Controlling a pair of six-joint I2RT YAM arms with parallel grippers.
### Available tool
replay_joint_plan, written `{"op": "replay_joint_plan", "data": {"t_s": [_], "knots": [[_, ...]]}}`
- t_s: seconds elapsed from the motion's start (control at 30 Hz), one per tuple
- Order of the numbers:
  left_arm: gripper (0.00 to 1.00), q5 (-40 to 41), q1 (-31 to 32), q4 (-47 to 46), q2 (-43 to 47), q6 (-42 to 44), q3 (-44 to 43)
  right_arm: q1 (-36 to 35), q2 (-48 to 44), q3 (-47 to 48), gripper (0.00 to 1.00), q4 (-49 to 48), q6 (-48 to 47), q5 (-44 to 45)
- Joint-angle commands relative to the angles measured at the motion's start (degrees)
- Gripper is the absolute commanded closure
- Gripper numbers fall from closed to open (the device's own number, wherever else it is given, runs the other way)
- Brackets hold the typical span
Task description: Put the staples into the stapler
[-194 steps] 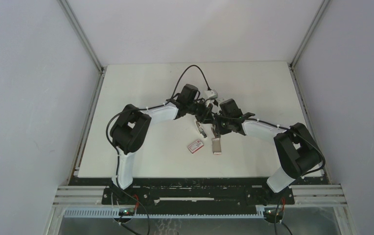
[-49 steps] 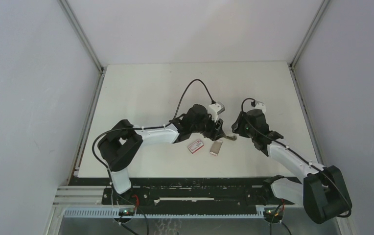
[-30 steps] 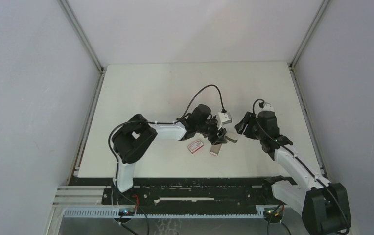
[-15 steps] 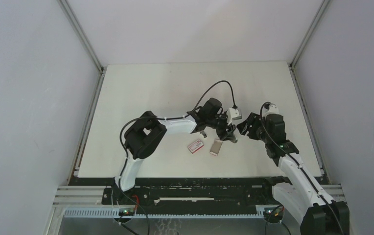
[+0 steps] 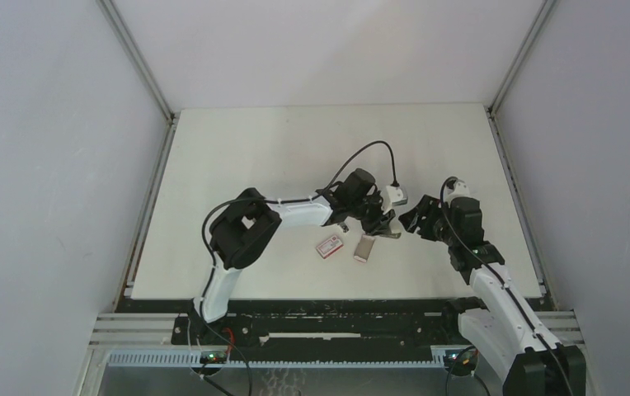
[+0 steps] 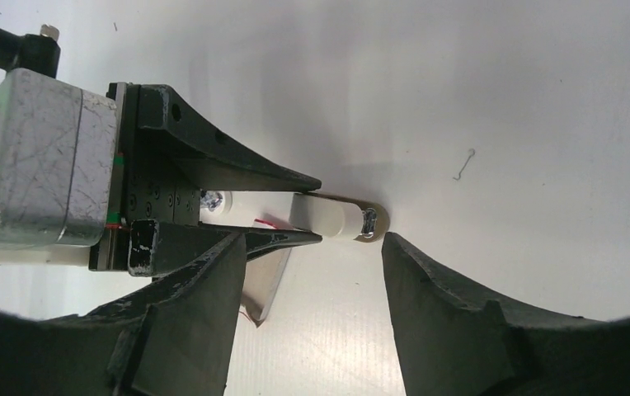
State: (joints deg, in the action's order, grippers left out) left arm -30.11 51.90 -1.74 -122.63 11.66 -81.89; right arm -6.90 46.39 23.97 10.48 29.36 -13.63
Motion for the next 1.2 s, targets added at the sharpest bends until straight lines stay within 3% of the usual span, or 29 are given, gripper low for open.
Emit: {"op": "replay_joint_plan", "data": {"t_s": [0.0, 0.1, 0.27, 0.77, 0.9, 1.17], "knots": [[0.61, 1.8, 2.0, 3.9, 2.6, -0.4, 2.4, 0.6, -1.1, -0.4, 0.39, -2.1, -0.5, -0.7], [0.60, 1.9, 2.4, 3.3, 3.0, -1.3, 3.3, 0.8, -1.2, -0.3, 0.39, -2.0, -0.5, -0.7], [0.46, 2.6, 2.5, 4.1, 2.0, -2.2, 3.1, 1.1, -1.3, -0.3, 0.39, -1.9, -0.6, -0.9], [0.44, 9.6, 3.8, 4.3, 0.3, -4.3, 1.2, 1.9, -1.0, -0.6, 0.36, -1.6, 0.8, 0.6], [0.44, 11.0, 3.9, 5.0, -0.6, -5.1, 0.0, 2.2, -1.4, -0.8, 0.35, -1.7, 1.2, 1.3], [0.59, 13.9, 4.9, 10.2, -4.1, -5.1, -5.0, 2.5, -6.1, -1.9, 0.34, -1.0, 1.8, 3.8]]}}
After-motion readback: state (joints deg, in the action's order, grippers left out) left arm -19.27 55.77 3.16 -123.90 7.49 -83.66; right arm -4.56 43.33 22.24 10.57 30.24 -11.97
